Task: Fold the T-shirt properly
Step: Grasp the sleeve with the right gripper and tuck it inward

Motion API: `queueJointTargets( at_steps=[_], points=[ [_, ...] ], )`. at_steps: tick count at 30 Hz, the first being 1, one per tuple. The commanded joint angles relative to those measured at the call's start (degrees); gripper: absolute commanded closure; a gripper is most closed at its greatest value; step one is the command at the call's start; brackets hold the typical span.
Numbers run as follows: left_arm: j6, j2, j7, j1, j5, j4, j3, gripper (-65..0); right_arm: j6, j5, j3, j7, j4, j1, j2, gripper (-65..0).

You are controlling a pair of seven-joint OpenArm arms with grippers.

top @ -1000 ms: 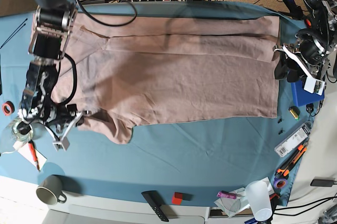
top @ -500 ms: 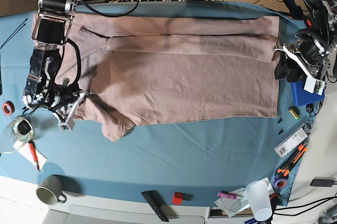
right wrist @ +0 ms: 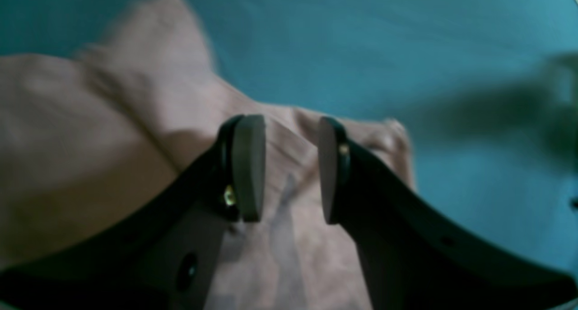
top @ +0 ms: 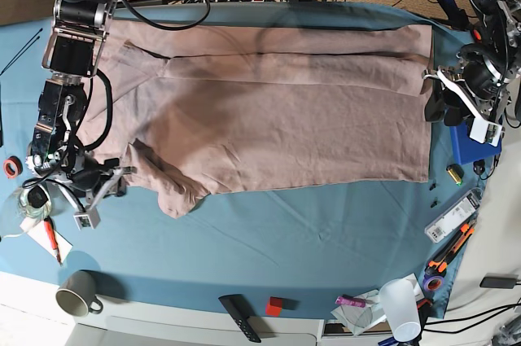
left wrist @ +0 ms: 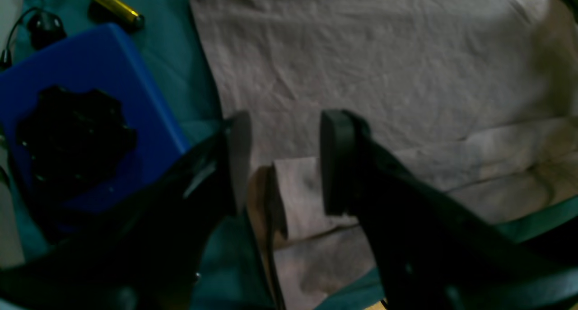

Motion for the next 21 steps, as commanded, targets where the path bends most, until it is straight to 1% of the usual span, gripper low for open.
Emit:
queueJointTargets(
  at_steps=[1,3,6,10,13,19,20,21],
  points=[
    [-0.04,-0.79,-0.98,-0.26,-0.63,0.72,-0.22,-25.6,-0.07,0.11,0.2,1.29,0.2,1.38,0.79,-20.1],
    [-0.02,-0.79,-1.05,-0.26,-0.63,0.74,-0.22,-25.6,-0.04,-0.02,0.2,2.38,-1.92,1.36,0.81,-20.1],
    [-0.02,-0.79,-1.05,-0.26,-0.63,0.72,-0.22,-25.6,-0.04,-0.22,0.2,5.99,-6.36,1.38,0.81,-20.1],
    [-0.02,-0.79,-0.98,-0.24,-0.63,0.72,-0.22,-25.6,-0.04,-4.39,0.2,10.71,-11.39,1.38,0.79,-20.1],
    [-0.04,-0.79,-1.03,-0.26,-0.63,0.74,-0.22,-25.6,-0.04,-5.38,0.2,10.93,-12.41,1.36,0.79,-20.1],
    [-0.02,-0.79,-1.07,-0.26,-0.63,0.72,-0.22,-25.6,-0.04,-5.35,0.2,11.32,-12.44,1.38,0.79,-19.9],
    [-0.02,-0.79,-1.07,-0.26,-0.63,0.72,-0.22,-25.6,-0.04,-5.35,0.2,10.97,-12.44,1.38,0.79,-18.6],
    [-0.02,-0.79,-1.07,-0.26,-0.63,0.74,-0.22,-25.6,-0.04,-5.35,0.2,10.51,-12.44,1.36,0.76,-14.8]
  ],
)
